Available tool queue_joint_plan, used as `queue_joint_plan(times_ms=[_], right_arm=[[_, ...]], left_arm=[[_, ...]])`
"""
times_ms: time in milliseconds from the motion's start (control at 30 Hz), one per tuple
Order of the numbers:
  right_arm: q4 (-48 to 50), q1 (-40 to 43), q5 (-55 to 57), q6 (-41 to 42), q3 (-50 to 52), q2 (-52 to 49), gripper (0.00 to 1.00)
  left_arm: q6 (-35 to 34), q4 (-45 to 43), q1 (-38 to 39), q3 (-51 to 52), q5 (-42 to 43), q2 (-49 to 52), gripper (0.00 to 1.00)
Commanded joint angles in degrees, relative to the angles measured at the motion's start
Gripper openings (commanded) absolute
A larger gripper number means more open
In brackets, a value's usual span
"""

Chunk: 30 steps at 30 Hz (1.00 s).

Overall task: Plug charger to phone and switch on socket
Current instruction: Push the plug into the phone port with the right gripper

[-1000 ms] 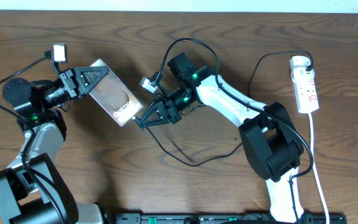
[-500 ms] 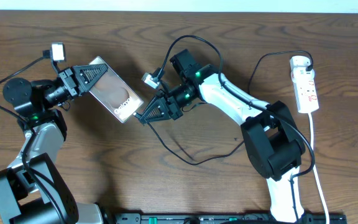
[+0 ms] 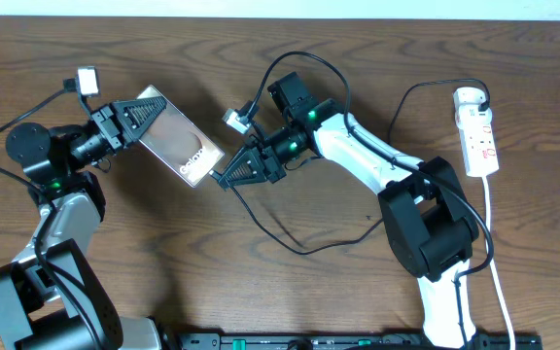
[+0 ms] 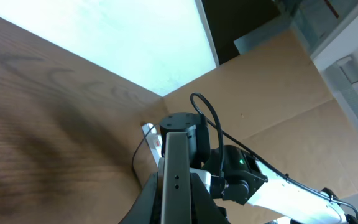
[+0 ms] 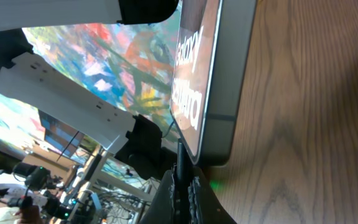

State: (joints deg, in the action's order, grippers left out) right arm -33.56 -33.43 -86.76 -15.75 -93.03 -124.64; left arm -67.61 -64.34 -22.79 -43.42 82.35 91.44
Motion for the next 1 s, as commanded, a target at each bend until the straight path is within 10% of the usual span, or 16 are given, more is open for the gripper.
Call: queue_joint_plan(times_ms=[0,967], right_arm=[[1.2,0.3,-2.7,1.8,-0.7,2.2,0.01],[8.2,0.4,-2.8,8.4,-0.7,2.2,0.01]], left_arm=[[1.0,-0.3,1.7,0.9,1.2,-0.9,0.07],[1.2,-0.3,3.4,0.9,0.7,-0.9,0.07]])
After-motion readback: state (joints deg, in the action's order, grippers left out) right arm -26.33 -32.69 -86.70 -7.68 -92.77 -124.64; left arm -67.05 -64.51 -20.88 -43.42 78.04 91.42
